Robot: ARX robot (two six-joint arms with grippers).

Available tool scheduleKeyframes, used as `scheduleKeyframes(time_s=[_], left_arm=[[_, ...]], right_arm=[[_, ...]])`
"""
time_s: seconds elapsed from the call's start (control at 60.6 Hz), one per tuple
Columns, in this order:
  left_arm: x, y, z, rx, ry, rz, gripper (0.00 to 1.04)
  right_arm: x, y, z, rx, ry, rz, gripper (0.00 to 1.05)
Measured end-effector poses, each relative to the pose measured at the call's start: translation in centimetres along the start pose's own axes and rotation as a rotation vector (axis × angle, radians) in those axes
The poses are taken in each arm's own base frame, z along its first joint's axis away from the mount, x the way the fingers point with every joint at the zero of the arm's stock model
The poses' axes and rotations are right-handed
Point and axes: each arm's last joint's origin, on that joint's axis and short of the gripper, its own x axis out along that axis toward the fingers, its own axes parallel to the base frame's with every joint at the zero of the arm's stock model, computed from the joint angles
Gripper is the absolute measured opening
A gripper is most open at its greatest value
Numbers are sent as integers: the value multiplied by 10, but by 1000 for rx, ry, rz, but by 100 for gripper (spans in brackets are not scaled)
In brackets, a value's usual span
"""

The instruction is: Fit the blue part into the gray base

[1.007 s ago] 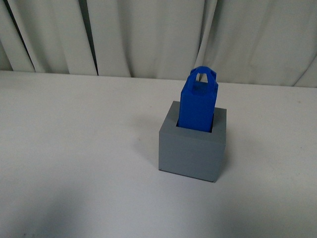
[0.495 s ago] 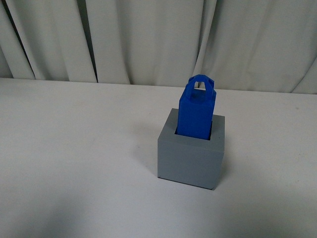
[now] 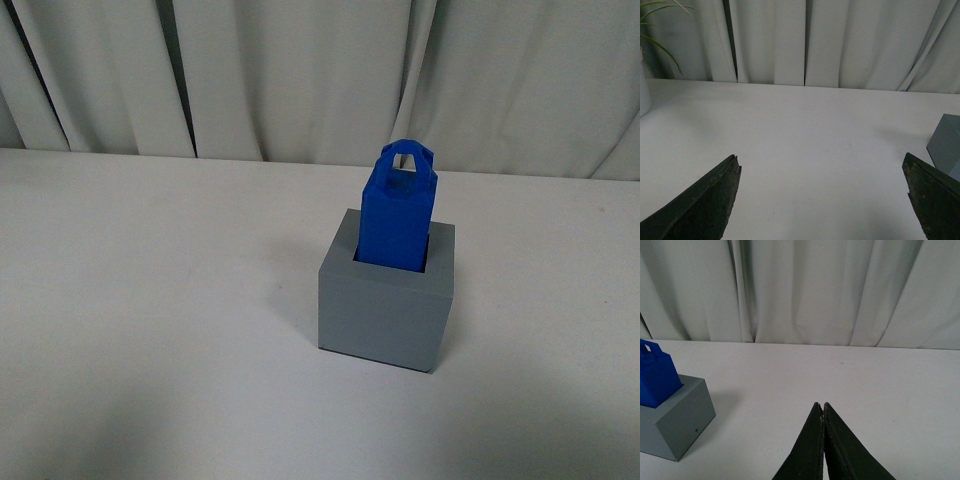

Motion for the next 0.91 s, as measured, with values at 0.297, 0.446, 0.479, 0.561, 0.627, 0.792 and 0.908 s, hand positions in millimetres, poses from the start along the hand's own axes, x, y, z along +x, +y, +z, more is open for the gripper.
scheduleKeyframes(time_s=[0.297, 0.446, 0.479, 0.561, 0.627, 0.792, 0.908], left_arm=[[0, 0, 0, 0, 0, 0, 98], [0, 0, 0, 0, 0, 0, 98], [0, 0, 0, 0, 0, 0, 98], [0, 0, 0, 0, 0, 0, 98], [0, 0, 0, 0, 0, 0, 98], [0, 0, 0, 0, 0, 0, 98], [0, 0, 0, 0, 0, 0, 98]], right_arm=[[-7, 0, -8, 0, -11, 0, 1], [-10, 0, -8, 0, -12, 0, 1], [-10, 0, -8, 0, -11, 0, 1], [-12, 0, -8, 0, -11, 0, 1], [-13, 0, -8, 0, -12, 0, 1], [-23, 0, -11, 0, -6, 1, 1], [-23, 0, -11, 0, -6, 1, 1]])
